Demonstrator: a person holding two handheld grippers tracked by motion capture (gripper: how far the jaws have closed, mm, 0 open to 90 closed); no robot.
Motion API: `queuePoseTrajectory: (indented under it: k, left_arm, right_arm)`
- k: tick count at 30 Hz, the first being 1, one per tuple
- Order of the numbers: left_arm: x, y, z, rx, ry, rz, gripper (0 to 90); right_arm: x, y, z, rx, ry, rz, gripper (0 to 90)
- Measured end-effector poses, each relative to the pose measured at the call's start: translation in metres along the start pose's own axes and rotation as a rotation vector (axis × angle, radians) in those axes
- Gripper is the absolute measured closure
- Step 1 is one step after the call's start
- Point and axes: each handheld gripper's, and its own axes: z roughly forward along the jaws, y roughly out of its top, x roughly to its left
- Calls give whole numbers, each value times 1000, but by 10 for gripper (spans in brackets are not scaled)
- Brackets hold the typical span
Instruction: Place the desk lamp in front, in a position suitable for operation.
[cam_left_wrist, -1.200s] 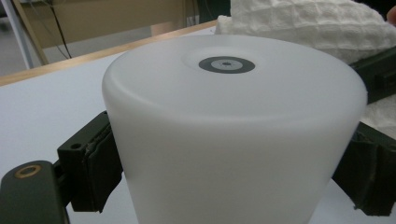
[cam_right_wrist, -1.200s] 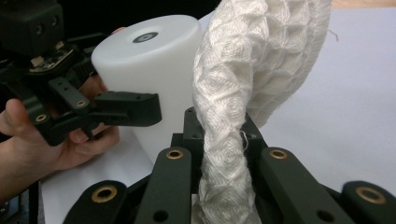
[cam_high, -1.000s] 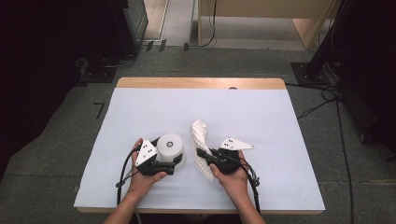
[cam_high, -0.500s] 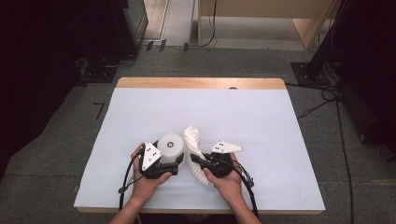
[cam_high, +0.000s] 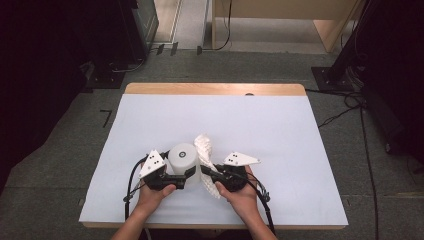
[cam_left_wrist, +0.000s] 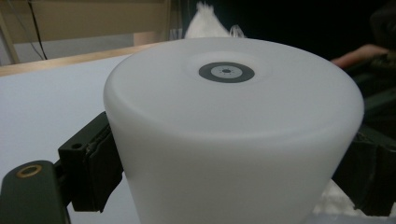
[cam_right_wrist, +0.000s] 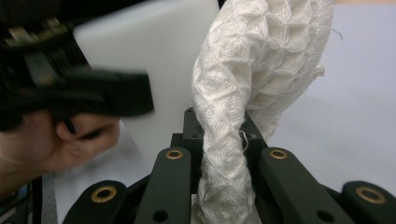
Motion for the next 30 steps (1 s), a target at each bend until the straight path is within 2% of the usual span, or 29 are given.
queuePoseTrajectory:
  k: [4, 5, 8, 11, 14, 15, 19, 23, 26, 29, 30]
  left_arm:
    - [-2, -2, 4, 23, -14, 17, 90]
    - [-5, -3, 7, 35, -13, 32, 89]
    - [-6, -1, 6, 26, -15, 31, 90]
    - [-1, 3, -1, -9, -28, 2, 90]
    - [3, 8, -7, -34, -16, -9, 90]
    - [7, 11, -12, -54, -7, -15, 90]
    - [14, 14, -18, -78, -13, -33, 90]
    - [12, 10, -13, -53, -16, -22, 90]
    - [6, 6, -5, -16, -24, 6, 90]
    - [2, 5, -2, -4, -29, 18, 90]
    - [1, 5, -1, -3, -34, 21, 90]
  right_arm:
    - [2, 8, -9, -43, 11, -7, 799]
    - [4, 13, -15, -66, 13, -18, 798]
    - [3, 14, -17, -70, 11, -24, 798]
    - [0, 7, -10, -29, 2, -12, 798]
    - [-1, 2, -3, 0, -4, -6, 798]
    - [-1, -6, 7, 42, 0, 4, 798]
    - [1, -10, 14, 67, 8, -2, 799]
    - [3, -4, 8, 33, 22, -5, 799]
    - [4, 2, 1, 0, 24, -6, 799]
    - [4, 6, -5, -22, 17, -8, 799]
    - [3, 9, -10, -46, 16, -5, 799]
